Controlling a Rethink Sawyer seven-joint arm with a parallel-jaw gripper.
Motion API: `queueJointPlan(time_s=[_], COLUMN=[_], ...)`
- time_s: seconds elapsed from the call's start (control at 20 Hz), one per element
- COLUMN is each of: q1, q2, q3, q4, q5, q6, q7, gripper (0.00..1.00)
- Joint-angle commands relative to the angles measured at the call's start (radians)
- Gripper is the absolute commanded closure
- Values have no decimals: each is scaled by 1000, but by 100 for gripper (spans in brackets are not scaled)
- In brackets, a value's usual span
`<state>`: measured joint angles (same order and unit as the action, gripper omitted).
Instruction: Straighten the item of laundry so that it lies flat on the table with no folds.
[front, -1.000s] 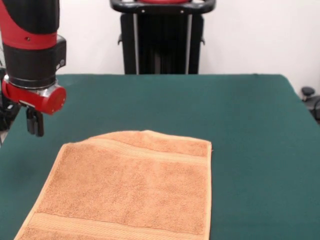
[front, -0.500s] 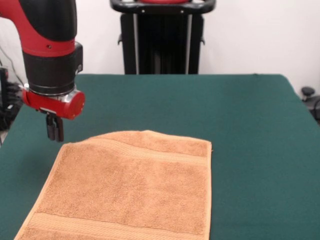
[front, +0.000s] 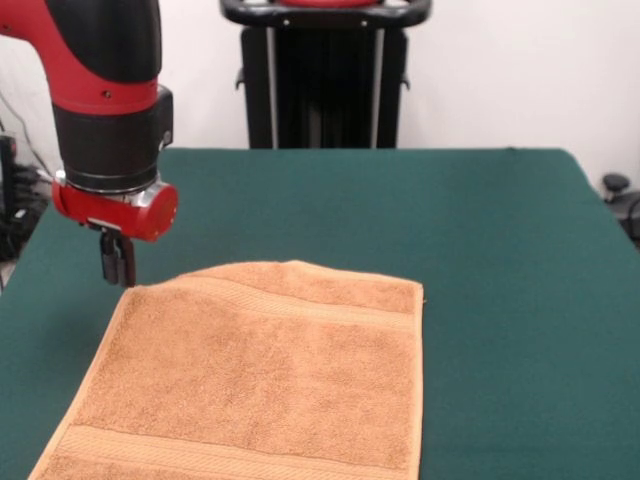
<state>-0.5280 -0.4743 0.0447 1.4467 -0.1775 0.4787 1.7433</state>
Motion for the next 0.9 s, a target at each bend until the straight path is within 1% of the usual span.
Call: queueJointPlan(time_s=[0.05, 0.4, 0.55, 0.75, 0.9], q1=[44, 51, 45, 54, 56], q2=[60, 46, 42, 31, 21], q3=[107, 69, 64, 48, 38], q4=[57, 161, 189, 205, 232], q5=[-19, -49, -63, -58, -57], q6=[41, -118, -163, -168, -193], q7=[16, 102, 105, 107, 113], gripper=[100, 100, 100, 100, 100])
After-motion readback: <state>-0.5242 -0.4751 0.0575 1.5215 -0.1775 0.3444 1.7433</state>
